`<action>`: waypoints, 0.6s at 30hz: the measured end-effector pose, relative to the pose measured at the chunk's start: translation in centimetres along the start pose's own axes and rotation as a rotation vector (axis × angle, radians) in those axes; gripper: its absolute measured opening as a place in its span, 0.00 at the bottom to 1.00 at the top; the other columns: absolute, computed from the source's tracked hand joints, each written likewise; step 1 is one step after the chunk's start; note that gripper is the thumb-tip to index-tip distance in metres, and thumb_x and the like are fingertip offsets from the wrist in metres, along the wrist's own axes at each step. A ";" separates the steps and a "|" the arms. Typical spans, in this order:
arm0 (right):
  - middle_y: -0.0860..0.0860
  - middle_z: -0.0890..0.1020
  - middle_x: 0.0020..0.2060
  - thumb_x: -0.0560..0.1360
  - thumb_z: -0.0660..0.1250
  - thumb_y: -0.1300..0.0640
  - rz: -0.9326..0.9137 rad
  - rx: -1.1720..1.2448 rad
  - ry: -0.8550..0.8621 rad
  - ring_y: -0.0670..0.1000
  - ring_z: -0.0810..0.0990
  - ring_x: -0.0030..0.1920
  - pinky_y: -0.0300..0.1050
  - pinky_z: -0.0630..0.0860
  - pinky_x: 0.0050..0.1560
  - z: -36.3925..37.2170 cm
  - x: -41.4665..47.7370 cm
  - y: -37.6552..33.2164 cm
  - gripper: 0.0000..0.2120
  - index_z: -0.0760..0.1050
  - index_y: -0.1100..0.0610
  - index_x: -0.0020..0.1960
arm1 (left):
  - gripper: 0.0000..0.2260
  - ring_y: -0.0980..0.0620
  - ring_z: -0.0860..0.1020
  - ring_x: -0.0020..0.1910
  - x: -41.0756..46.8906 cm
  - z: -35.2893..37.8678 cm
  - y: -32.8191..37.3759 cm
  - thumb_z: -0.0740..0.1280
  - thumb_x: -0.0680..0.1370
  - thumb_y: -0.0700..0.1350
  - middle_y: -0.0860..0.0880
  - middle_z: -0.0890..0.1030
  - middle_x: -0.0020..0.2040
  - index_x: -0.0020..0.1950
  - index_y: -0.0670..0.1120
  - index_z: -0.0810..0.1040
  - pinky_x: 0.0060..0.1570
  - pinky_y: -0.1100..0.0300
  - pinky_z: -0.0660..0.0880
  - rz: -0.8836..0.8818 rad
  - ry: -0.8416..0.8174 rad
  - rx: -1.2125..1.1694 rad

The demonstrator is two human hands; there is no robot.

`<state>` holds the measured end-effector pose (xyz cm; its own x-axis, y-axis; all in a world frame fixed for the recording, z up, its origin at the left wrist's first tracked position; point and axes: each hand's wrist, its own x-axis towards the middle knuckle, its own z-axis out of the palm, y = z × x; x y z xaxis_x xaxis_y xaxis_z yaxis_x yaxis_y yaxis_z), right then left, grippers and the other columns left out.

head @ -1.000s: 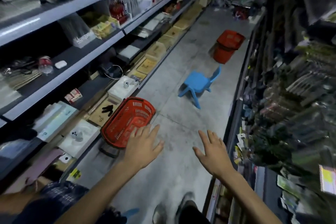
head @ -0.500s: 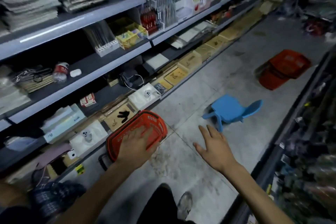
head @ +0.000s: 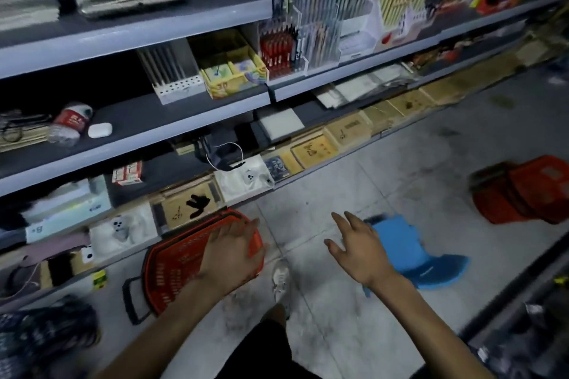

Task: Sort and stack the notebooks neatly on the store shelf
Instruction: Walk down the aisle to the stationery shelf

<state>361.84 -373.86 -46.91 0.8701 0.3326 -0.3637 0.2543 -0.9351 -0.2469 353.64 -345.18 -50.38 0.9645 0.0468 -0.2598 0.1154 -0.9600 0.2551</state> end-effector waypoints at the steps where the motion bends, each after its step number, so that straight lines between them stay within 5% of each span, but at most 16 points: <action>1: 0.57 0.60 0.81 0.83 0.57 0.38 -0.006 -0.010 0.004 0.57 0.59 0.81 0.55 0.56 0.79 -1.2 1.8 0.8 0.33 0.54 0.49 0.83 | 0.35 0.42 0.75 0.72 2.1 -0.7 0.9 0.51 0.77 0.70 0.47 0.76 0.74 0.79 0.55 0.70 0.70 0.44 0.72 -0.007 -0.005 0.002; 6: 0.57 0.62 0.80 0.83 0.58 0.40 -0.043 -0.056 0.009 0.55 0.58 0.81 0.54 0.54 0.80 -6.9 9.8 4.6 0.32 0.55 0.50 0.83 | 0.38 0.42 0.72 0.74 12.4 -4.2 4.9 0.47 0.76 0.69 0.48 0.72 0.78 0.82 0.55 0.66 0.73 0.46 0.68 0.037 -0.003 0.024; 18: 0.58 0.63 0.80 0.82 0.61 0.40 -0.146 -0.051 -0.090 0.57 0.62 0.79 0.55 0.58 0.79 -14.3 28.7 13.7 0.33 0.56 0.51 0.83 | 0.30 0.39 0.80 0.63 27.8 -6.6 10.0 0.56 0.79 0.66 0.45 0.81 0.66 0.74 0.52 0.76 0.63 0.44 0.76 -0.115 -0.001 0.030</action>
<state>396.34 -378.83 -47.86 0.7816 0.4727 -0.4069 0.3980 -0.8803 -0.2582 383.19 -351.64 -48.91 0.9449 0.1571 -0.2872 0.2185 -0.9560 0.1959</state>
